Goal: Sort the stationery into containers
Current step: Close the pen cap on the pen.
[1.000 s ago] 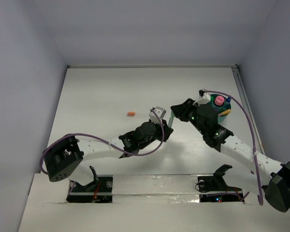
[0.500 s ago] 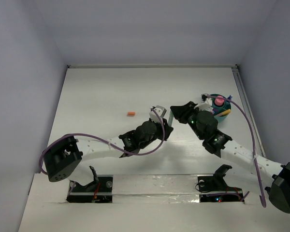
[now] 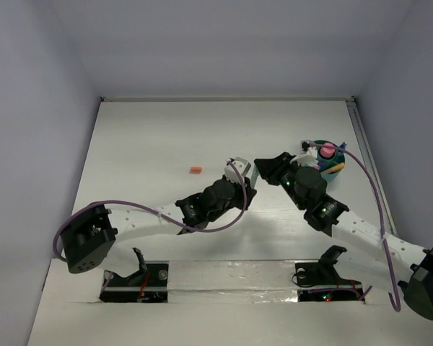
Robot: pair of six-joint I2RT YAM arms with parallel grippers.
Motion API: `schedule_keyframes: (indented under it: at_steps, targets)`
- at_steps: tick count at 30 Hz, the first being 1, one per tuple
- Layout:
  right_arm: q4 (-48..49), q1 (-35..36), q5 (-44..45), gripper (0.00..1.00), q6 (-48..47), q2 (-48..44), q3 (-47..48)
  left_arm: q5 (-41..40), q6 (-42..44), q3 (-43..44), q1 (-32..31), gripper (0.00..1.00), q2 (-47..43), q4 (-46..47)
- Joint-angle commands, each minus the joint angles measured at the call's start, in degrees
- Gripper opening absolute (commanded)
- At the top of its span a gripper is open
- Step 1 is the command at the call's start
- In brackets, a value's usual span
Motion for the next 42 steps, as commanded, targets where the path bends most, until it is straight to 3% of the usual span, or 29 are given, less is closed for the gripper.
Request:
schedule_keyframes:
  at_steps: [1, 13, 28, 42]
  targets:
    - [-8.5, 2.1, -4.5, 0.0, -2.3, -1.1, 1.5, -3.2, 2.2, 4.7, 0.5, 0.0, -3.5, 8.0]
    - [-7.8, 2.1, -12.4, 0.0, -0.8, -0.9, 1.3, -3.3, 2.1, 5.4, 0.5, 0.0, -3.6, 8.8]
    - [-0.9, 4.2, -15.6, 0.0, 3.5, 2.0, -9.2, -1.3, 8.5, 16.2, 1.6, 0.0, -5.7, 3.6]
    - [9.4, 14.4, -11.8, 0.0, 8.7, 12.6, -12.5, -0.7, 11.6, 24.9, 2.7, 0.0, -5.2, 2.0]
